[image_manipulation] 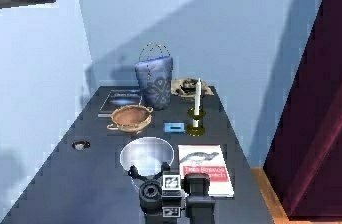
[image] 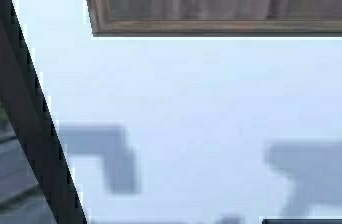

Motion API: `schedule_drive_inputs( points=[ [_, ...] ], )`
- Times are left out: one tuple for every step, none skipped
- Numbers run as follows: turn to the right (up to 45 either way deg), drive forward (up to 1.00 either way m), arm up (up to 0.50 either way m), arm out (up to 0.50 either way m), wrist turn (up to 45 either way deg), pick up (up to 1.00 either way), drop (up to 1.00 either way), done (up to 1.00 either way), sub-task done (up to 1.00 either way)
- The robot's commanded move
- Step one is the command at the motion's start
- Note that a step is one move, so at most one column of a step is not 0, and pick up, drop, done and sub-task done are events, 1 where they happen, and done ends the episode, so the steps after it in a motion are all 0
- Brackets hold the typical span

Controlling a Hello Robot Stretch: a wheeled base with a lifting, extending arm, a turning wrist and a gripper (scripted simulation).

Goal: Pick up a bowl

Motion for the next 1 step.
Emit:
schedule_drive_inputs(
  points=[
    [0.0,0.0,0.0,0.0,0.0,1.0,0.0,0.0,0.0]
  ],
)
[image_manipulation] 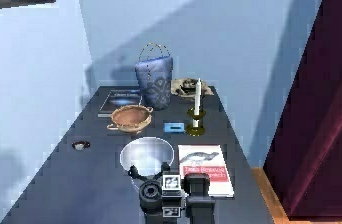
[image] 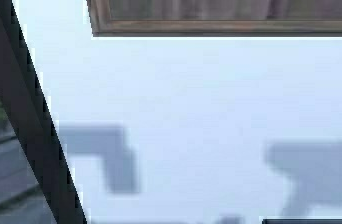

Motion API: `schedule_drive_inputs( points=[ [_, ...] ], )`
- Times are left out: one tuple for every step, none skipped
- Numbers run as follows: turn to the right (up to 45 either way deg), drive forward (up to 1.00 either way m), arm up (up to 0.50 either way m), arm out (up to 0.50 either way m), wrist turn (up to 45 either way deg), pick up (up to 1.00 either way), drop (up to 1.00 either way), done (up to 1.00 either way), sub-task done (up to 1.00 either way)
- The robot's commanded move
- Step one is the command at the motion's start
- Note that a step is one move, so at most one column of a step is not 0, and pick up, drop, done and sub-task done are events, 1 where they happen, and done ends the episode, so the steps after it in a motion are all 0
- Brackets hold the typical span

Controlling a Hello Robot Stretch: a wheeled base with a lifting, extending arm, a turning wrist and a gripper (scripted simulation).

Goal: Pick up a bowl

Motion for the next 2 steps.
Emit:
schedule_drive_inputs(
  points=[
    [0.0,0.0,0.1,0.0,0.0,0.0,0.0,0.0,0.0],
    [0.0,0.0,0.0,0.0,0.0,0.0,0.0,1.0,0.0]
  ],
)
